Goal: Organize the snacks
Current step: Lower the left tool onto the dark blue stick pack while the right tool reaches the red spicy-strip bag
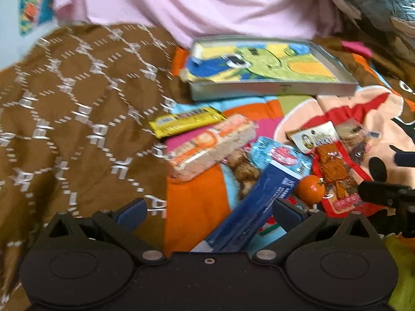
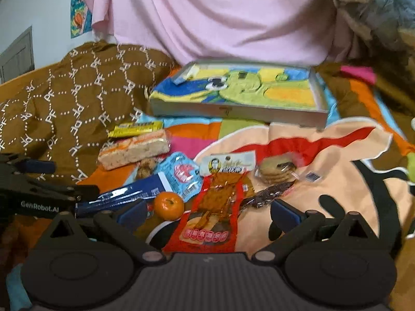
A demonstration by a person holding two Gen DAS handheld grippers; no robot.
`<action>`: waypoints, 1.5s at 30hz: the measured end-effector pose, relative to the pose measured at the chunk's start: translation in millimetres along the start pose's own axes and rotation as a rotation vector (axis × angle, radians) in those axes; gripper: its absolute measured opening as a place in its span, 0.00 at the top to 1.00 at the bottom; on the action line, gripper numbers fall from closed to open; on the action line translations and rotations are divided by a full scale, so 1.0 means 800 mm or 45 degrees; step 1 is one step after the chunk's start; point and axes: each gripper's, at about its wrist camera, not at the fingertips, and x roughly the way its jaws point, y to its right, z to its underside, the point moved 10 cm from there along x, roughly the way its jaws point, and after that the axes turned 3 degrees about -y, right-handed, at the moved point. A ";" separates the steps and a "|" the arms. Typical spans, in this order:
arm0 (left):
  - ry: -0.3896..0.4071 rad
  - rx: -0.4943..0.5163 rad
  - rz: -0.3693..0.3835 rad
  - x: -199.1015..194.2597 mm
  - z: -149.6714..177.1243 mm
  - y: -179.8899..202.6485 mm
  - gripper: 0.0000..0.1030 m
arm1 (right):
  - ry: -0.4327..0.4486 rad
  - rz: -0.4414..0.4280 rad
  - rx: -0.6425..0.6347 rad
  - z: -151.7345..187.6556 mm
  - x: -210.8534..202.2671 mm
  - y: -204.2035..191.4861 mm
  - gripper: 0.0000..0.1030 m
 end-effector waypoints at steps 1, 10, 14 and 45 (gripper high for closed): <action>-0.018 0.001 0.034 0.005 0.000 0.001 0.01 | -0.014 -0.025 0.004 0.000 0.005 0.001 0.00; -0.099 0.134 0.159 0.042 0.001 0.002 0.01 | -0.056 -0.044 -0.011 -0.005 0.035 0.015 0.00; -0.156 0.175 0.161 0.051 0.009 0.008 0.01 | -0.096 -0.082 0.108 0.000 0.048 0.029 0.00; -0.325 -0.144 0.338 0.041 0.020 0.031 0.58 | -0.175 -0.227 0.351 0.011 0.071 0.028 0.43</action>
